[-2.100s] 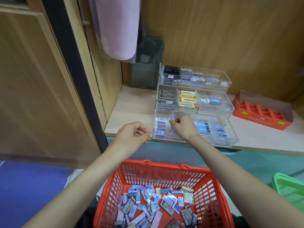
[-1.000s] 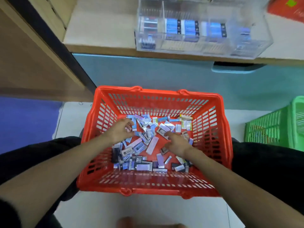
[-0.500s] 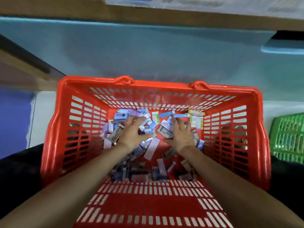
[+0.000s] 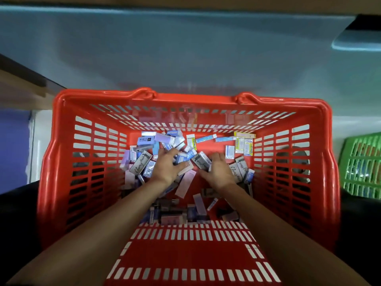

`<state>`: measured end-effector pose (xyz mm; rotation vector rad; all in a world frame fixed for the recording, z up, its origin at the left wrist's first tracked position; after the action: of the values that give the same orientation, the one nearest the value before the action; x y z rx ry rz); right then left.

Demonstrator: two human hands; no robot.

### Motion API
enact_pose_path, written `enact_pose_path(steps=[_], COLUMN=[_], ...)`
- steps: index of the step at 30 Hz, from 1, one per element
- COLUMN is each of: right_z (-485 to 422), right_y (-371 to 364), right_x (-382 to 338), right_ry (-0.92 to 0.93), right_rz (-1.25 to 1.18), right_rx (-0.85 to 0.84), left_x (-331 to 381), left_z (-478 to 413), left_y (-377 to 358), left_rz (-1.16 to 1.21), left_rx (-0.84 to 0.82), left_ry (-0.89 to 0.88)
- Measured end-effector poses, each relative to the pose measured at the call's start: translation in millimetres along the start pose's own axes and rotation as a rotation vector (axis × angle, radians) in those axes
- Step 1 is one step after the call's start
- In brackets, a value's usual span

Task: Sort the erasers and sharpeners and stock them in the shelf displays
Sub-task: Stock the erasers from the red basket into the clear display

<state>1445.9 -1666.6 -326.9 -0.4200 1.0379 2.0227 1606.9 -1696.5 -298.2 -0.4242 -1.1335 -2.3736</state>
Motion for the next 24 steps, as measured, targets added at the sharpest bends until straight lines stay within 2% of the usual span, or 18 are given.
enact_pose_path(steps=[7, 13, 19, 24], right_z=[16.2, 39.1, 70.4, 98.3], right_y=[0.3, 13.0, 45.6, 84.7], right_x=[-6.8, -26.5, -59.6, -96.7], right_ry=[-0.091, -0.091, -0.053, 0.041], right_rz=[-0.269, -0.481, -0.655, -0.646], right_rx=[-0.073, -0.072, -0.109, -0.106], left_x=[-15.8, -14.6, 9.6, 41.6], left_z=[13.0, 31.6, 49.7, 78.3], left_y=[-0.6, -1.4, 39.1, 89.5], left_rz=[0.113, 0.323, 0.249, 0.199], left_rx=[-0.011, -0.171, -0.133, -0.077], left_ry=[0.114, 0.203, 0.057, -0.088])
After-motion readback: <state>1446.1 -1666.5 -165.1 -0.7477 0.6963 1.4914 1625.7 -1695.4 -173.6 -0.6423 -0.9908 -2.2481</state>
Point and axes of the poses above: each hand's wrist, its own z-axis away from the middle knuckle, its own y-axis out of the back of the hand, x = y × z, the point moved 6 cm from there along -z, towards the middle knuckle, and after that the axes turned 14 degrees about -z, right-handed, at the moved point
